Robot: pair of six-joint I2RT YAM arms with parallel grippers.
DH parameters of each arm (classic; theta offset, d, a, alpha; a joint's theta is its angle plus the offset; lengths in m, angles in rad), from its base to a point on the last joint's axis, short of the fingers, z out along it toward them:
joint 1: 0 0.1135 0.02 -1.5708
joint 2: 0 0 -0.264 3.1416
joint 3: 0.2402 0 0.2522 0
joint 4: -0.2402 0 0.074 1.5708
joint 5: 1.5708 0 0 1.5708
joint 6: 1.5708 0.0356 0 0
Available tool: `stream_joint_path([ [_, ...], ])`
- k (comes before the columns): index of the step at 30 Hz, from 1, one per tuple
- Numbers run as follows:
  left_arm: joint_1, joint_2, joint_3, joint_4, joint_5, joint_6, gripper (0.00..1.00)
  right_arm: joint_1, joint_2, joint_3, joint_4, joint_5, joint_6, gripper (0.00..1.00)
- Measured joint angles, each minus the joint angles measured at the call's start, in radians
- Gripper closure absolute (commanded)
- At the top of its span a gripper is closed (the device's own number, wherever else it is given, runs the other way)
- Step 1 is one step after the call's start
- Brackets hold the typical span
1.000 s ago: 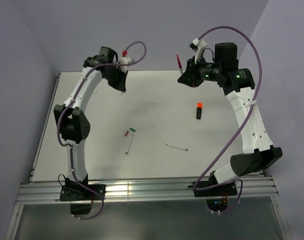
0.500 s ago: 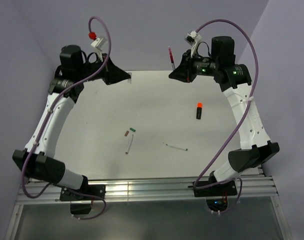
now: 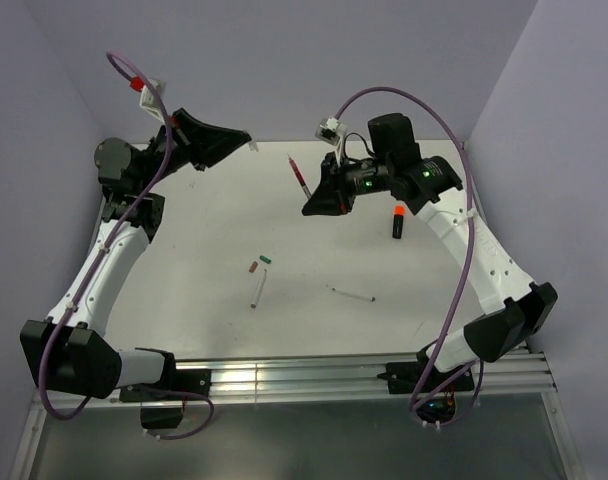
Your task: Insert the pens into the pen caps
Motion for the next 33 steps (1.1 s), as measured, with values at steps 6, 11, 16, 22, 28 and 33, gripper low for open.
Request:
stream_joint_path([
  [6, 0.018, 0.0, -0.1, 0.254, -0.066, -0.245, 1.0, 0.029, -0.004, 0.0, 0.0, 0.008, -0.003, 1.0],
  [11, 0.011, 0.002, -0.141, 0.351, -0.09, -0.337, 1.0, 0.056, -0.002, 0.014, 0.0, 0.014, -0.004, 1.0],
  [16, -0.022, 0.002, -0.149, 0.387, -0.098, -0.362, 1.0, 0.079, 0.01, 0.051, -0.001, 0.019, -0.01, 1.0],
  [22, -0.05, 0.002, -0.154, 0.396, -0.098, -0.366, 1.0, 0.119, 0.034, 0.08, -0.002, 0.031, -0.022, 1.0],
  [28, -0.055, 0.002, -0.156, 0.411, -0.098, -0.368, 1.0, 0.133, 0.051, 0.093, -0.006, 0.042, -0.03, 1.0],
  [33, -0.061, 0.002, -0.188, 0.423, -0.098, -0.368, 1.0, 0.133, 0.051, 0.095, -0.008, 0.052, -0.032, 1.0],
])
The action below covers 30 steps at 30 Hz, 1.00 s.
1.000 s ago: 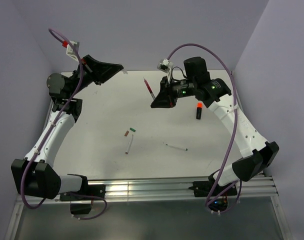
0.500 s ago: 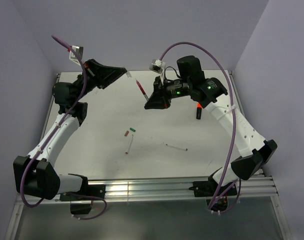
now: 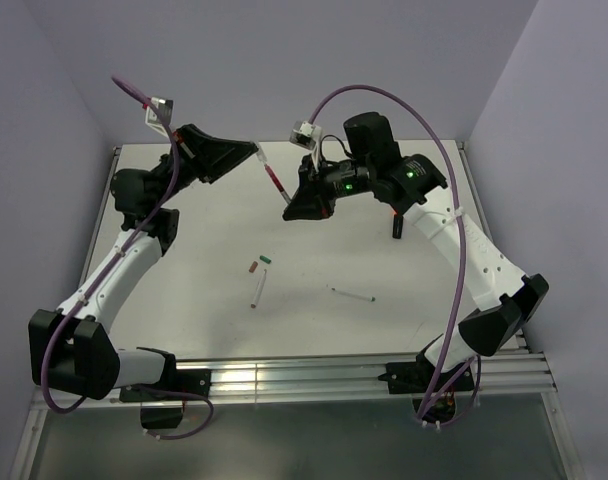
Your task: Insert the pens into the pen caps
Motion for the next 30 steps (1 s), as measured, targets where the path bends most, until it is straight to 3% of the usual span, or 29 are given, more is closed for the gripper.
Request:
stream_joint_path([
  [12, -0.012, -0.003, -0.041, 0.001, -0.002, 0.003, 1.0, 0.0, 0.025, 0.022, -0.006, 0.032, 0.0, 1.0],
  [30, -0.031, -0.026, -0.04, 0.014, -0.098, 0.119, 1.0, 0.003, 0.105, 0.202, -0.081, 0.034, 0.06, 1.0],
])
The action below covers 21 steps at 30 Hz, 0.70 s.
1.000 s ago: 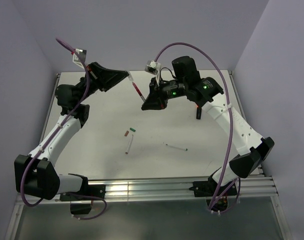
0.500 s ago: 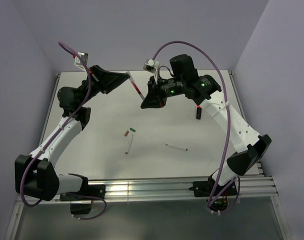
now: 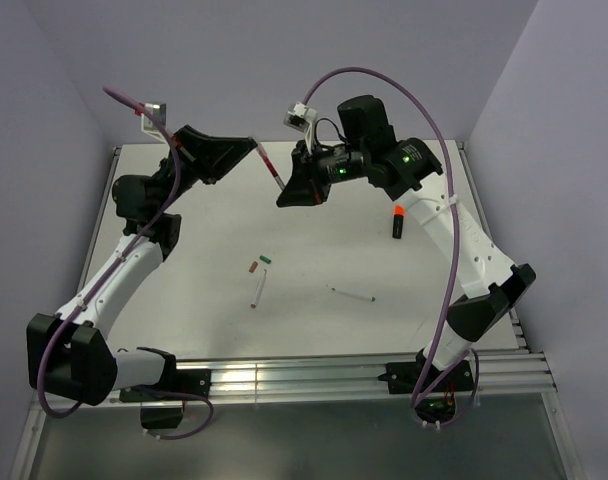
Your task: Insert the pens into the pen caps
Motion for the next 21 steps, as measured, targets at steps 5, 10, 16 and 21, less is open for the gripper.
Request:
stream_joint_path([
  [5, -0.008, -0.001, 0.013, -0.006, -0.022, 0.028, 0.67, 0.0, 0.016, 0.042, -0.019, -0.002, 0.01, 1.0],
  [10, -0.014, -0.002, 0.016, -0.069, 0.043, 0.047, 0.46, 0.0, 0.029, 0.078, 0.045, -0.004, 0.014, 1.0],
  [16, 0.036, -0.003, 0.046, -0.097, 0.107, 0.074, 0.4, 0.0, 0.029, 0.082, 0.067, -0.005, 0.014, 1.0],
  [21, 0.046, -0.031, 0.069, -0.119, 0.161, 0.122, 0.38, 0.0, 0.029, 0.082, 0.071, -0.027, 0.012, 1.0],
])
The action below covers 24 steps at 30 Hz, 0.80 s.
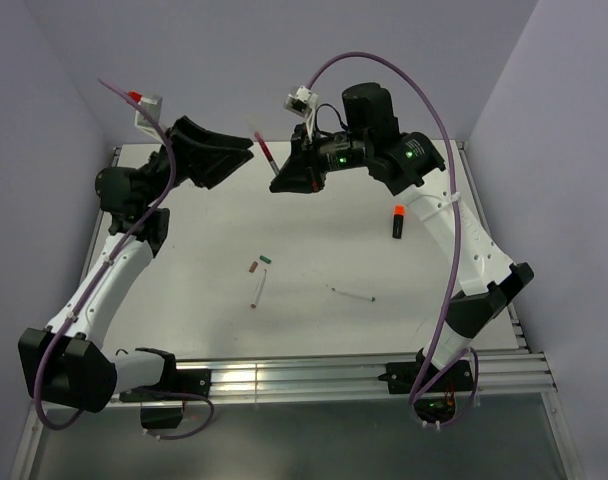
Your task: Insert the pens into the pen caps
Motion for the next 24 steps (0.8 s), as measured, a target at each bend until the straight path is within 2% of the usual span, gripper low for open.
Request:
stream_joint_path([
  [8, 0.029, -0.012, 0.12, 0.012, 0.008, 0.003, 0.34, 0.004, -0.002, -0.015, 0.01, -0.068, -0.014, 1.0],
  [17, 0.029, 0.01, 0.133, 0.034, 0.005, -0.001, 0.34, 0.026, -0.013, -0.064, 0.013, -0.091, -0.033, 1.0],
  [24, 0.027, 0.012, 0.133, 0.03, 0.005, 0.002, 0.41, 0.05, -0.019, -0.065, 0.013, -0.09, -0.048, 1.0],
])
